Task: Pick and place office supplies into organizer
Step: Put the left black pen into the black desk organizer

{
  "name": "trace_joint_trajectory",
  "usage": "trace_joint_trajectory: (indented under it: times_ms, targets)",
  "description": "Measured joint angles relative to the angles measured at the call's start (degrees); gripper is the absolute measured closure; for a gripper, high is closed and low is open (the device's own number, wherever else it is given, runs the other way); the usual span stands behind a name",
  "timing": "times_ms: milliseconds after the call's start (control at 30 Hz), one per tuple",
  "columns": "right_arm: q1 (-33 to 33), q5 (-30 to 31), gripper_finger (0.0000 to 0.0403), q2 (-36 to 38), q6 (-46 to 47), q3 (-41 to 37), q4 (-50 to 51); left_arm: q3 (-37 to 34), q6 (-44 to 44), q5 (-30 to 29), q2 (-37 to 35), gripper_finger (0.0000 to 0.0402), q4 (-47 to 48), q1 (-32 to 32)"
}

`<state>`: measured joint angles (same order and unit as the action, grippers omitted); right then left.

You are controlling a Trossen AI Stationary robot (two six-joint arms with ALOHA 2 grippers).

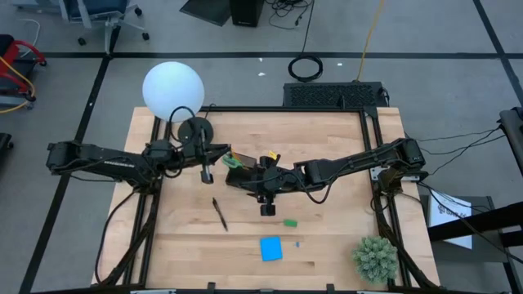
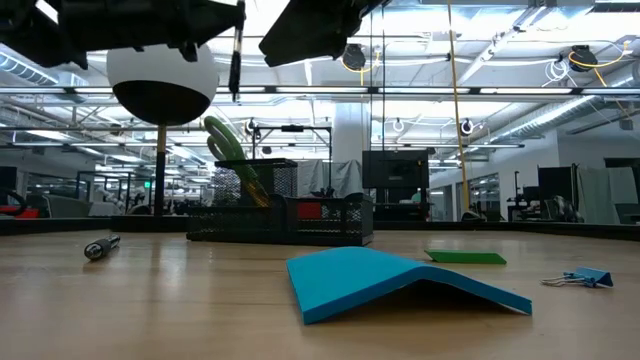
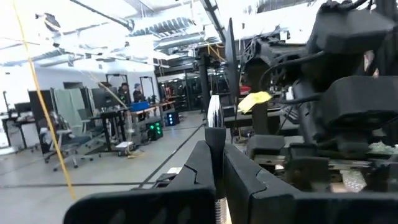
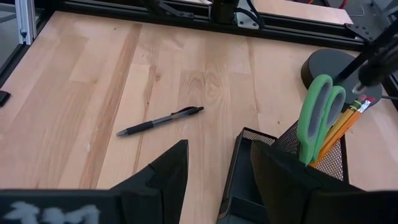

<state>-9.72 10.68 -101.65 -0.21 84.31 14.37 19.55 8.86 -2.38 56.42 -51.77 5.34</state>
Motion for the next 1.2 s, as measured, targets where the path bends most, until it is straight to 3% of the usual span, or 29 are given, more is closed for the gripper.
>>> trace_joint_trajectory:
  times_ms: [500,1200]
  targets:
    - [0.00,-0.02,0.0238,0.00,0.00,0.00,0.01,-0.02,-5.17,7.59,14.18,0.0400,-11.94,5.29]
    - [0.00,-0.04,0.0238,0.00,0.00,0.00,0.02,-0.02,-5.51,7.70,26.31,0.0396,-19.33,5.27]
